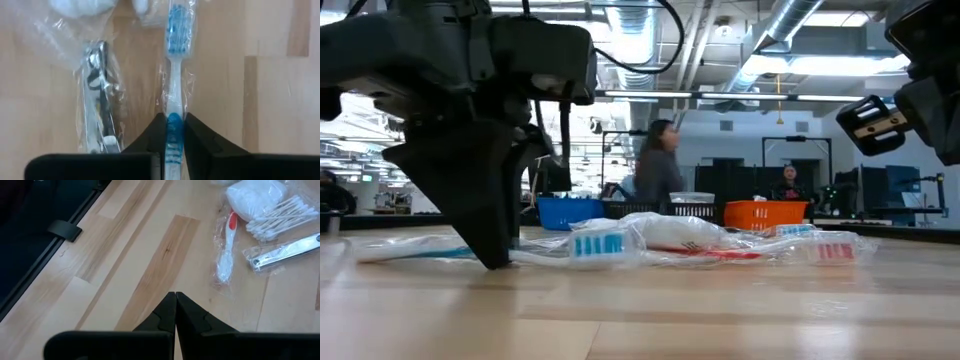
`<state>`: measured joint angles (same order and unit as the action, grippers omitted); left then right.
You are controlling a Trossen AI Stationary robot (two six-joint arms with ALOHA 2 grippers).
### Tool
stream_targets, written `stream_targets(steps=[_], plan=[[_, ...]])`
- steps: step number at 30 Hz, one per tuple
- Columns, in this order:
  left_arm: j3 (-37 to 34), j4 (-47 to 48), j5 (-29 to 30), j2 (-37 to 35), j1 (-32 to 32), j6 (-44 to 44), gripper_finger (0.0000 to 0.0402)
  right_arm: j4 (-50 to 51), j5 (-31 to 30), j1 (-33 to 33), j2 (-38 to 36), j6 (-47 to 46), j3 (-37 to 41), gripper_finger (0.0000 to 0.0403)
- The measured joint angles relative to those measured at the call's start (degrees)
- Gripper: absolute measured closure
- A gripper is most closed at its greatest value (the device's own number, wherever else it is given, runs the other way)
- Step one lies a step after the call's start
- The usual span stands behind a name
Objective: Pick & Place Travel size toiletries
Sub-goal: Put the blue toothbrush into the orange bin
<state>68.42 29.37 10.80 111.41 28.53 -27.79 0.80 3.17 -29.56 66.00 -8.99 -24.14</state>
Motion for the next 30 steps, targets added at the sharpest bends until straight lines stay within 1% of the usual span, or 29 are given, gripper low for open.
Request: stream_targets(steps=[3, 6, 11, 14, 17, 20, 22, 24, 27, 28, 30], plan=[[-0.15, 0.78, 2.73, -1.16, 0.0, -4.99, 0.0371, -0.05, 0.0, 0.0, 0.0, 0.15, 0.0, 0.0403], [-0.12, 0.27, 6.53, -4.39, 0.02, -7.38, 0.0371, -0.53, -0.01, 0.02, 0.0, 0.47, 0.0, 0.0403], [-0.11, -1.28, 15.58, -11.03, 0.74, -7.16, 0.0371, -2.43, -0.01, 0.02, -0.02, 1.46, 0.02, 0.0403], [-0.04, -4.57, 22.4, -15.64, 1.52, -3.77, 0.0371, -3.7, 0.0, 0.02, -0.48, 1.46, 0.04, 0.0403], [-0.07, -9.86, 29.3, -19.05, 1.98, 3.31, 0.037, -4.72, 0.01, 0.12, -2.03, 1.82, 0.04, 0.0403], [-0.02, -20.43, 34.43, -21.25, 1.74, 13.3, 0.0363, -8.55, 0.0, 0.55, -4.45, 3.43, 0.09, 0.0403], [-0.02, -29.41, 34.57, -21.46, 1.01, 21.95, 0.0363, -12.97, -0.19, 0.71, -6.25, 5.72, 0.09, 0.0403], [-0.02, -37.54, 33.41, -21.46, 0.35, 30.91, 0.0367, -17.85, -0.19, 1.16, -8.17, 8.72, 0.07, 0.0403], [-0.02, -46.38, 30.97, -21.46, -0.3, 41.89, 0.0368, -27.01, -0.19, 1.93, -11.41, 11.84, 0.07, 0.0403], [-0.03, -48.38, 30.71, -21.46, -0.36, 45.32, 0.0368, -29.99, -0.19, 2.24, -12.37, 11.47, 0.07, 0.0403], [-0.04, -51.76, 30.6, -21.46, -0.32, 53.35, 0.0368, -35.08, -0.21, 3.15, -14.27, 5.4, 0.04, 0.0403]])
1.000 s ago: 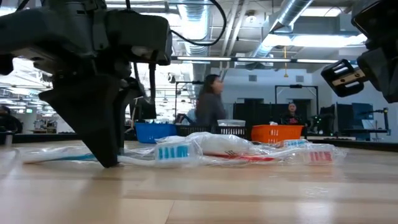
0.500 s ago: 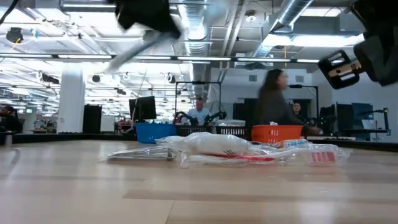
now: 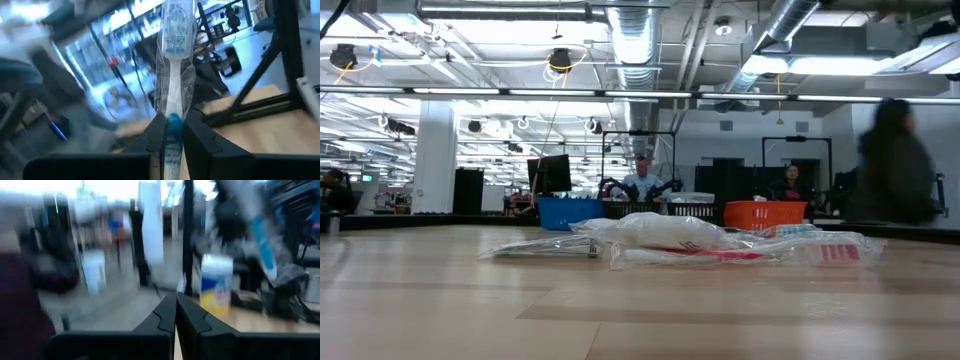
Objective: Pick & Place Travel size toiletries
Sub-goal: Put the blue toothbrush into the orange bin
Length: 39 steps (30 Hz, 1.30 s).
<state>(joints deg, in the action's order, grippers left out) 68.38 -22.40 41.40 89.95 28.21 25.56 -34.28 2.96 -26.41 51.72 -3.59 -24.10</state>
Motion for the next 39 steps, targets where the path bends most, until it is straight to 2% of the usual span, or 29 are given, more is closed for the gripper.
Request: stream_targets(steps=[5, 8, 14, 18, 25, 29, 32, 36, 39], plan=[[0.0, -1.96, -2.68, 0.0, -0.2, 26.53, 0.0362, -7.13, 0.02, 4.73, -2.98, -15.65, -0.07, 0.0403], [0.0, -2.14, -2.74, 0.0, -0.79, 35.61, 0.0358, -7.78, 0.11, 8.33, -4.49, -25.09, -0.07, 0.0403], [0.02, -1.47, -5.12, 1.82, -0.02, 39.39, 0.0369, 0.84, 0.67, 13.87, -5.6, -41.21, -0.07, 0.0397], [-0.02, -1.38, -4.86, 3.09, 0.65, 42.85, 0.0369, 5.89, 1.99, 13.32, -1.91, -48.6, -0.04, 0.0361], [0.0, 0.48, -2.32, 4.48, 0.6, 43.68, 0.0369, -5.59, 1.69, 7.22, 6.61, -50.54, -0.02, 0.0276], [0.0, 0.42, -2.24, 4.59, 1.2, 45.2, 0.0369, -7.9, 1.57, 7.14, 8.63, -50.52, -0.79, 0.0237], [0.0, 0.43, -2.18, 5.14, 1.45, 46.55, 0.0369, -7.94, 1.96, 8.48, 9.89, -51.11, -1.73, 0.0214], [0.17, 0.48, -2.08, 6.8, 0.47, 48.01, 0.0369, -7.95, 6.29, 9.96, 12.64, -53.08, -3.85, 0.0194], [1.56, 0.4, 1.63, 8.79, -0.27, 49.16, 0.0369, -8.02, 8.91, 9.94, 15.85, -55.79, -5.58, 0.0189]])
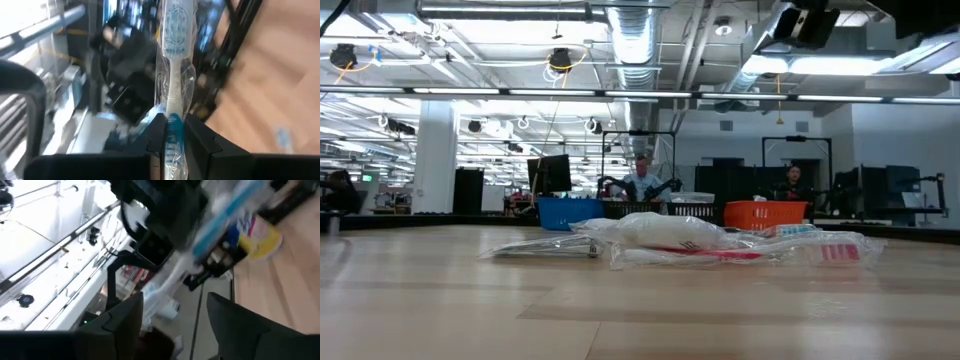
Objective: Pick & Place Travel size toiletries
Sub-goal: Put the blue toothbrush into the orange bin
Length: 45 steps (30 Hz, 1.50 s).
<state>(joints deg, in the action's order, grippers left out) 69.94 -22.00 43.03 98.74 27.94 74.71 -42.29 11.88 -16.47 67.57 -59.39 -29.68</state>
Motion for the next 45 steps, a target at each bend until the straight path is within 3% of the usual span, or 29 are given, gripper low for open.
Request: stream_targets(steps=[3, 7, 21, 35, 39, 45], plan=[[1.53, -0.01, 3.06, 1.85, -0.03, 2.41, 0.0369, -0.69, 1.02, 0.05, 2.42, -0.88, -1.08, 0.0189], [2.87, 0.09, 2.71, 3.65, 0.11, 2.67, 0.0369, -4.69, 2.13, 0.87, 4.0, -0.67, -2.26, 0.0189], [3.36, 0.38, 2.18, 3.93, -0.85, 2.79, 0.0369, -3.17, 2.02, 0.9, 3.91, 0.89, -2.31, 0.019], [3.29, -0.98, -0.88, 3.87, -1.55, 3.92, 0.0369, -1.57, 0.52, 1.16, 3.89, 2.16, -2.4, 0.0281], [3.29, -1.16, -0.89, 4.19, -1.57, 4.35, 0.0369, -0.79, 0.3, 1.16, 3.89, 2.39, -2.4, 0.0278], [3.25, -0.92, -0.85, 4.27, -1.62, 4.35, 0.0369, 0.7, -1.28, 0.49, 3.86, 3.06, -2.4, 0.0241]])
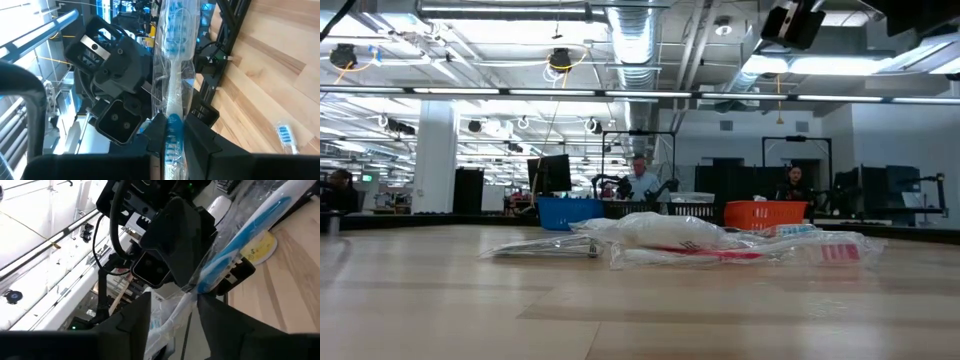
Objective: Pick & Place Travel size toiletries
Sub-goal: Put the blue toothbrush into the orange bin
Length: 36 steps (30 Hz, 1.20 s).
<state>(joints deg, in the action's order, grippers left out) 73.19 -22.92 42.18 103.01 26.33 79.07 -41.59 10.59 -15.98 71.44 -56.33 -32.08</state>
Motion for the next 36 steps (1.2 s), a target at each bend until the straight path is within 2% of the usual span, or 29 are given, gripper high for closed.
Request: stream_targets(steps=[4, 11, 19, 31, 36], plan=[[-0.02, 0.09, -0.21, 0.12, 0.04, 0.0, 0.0369, 1.07, -0.66, -0.95, 0.0, 3.61, -0.07, 0.0217], [-0.07, 0.53, -0.9, 0.36, -0.08, 1.54, 0.0369, 3.46, 0.87, -1.1, -0.02, -2.5, -0.22, 0.0202], [-0.07, 0.98, -0.6, 1.3, -0.56, 3.33, 0.0369, 6.43, 1.31, -0.44, 0.03, -15.46, -0.17, 0.0219], [0.0, 0.81, 0.6, 1.36, -0.07, 6.67, 0.0369, 7.14, -0.64, -1.14, 0.03, -19.49, -0.13, 0.0247], [0.11, -0.16, 2.42, 1.34, 0.9, 7.73, 0.0369, 7.08, -0.82, -2.42, 0.11, -19.57, -0.11, 0.0247]])
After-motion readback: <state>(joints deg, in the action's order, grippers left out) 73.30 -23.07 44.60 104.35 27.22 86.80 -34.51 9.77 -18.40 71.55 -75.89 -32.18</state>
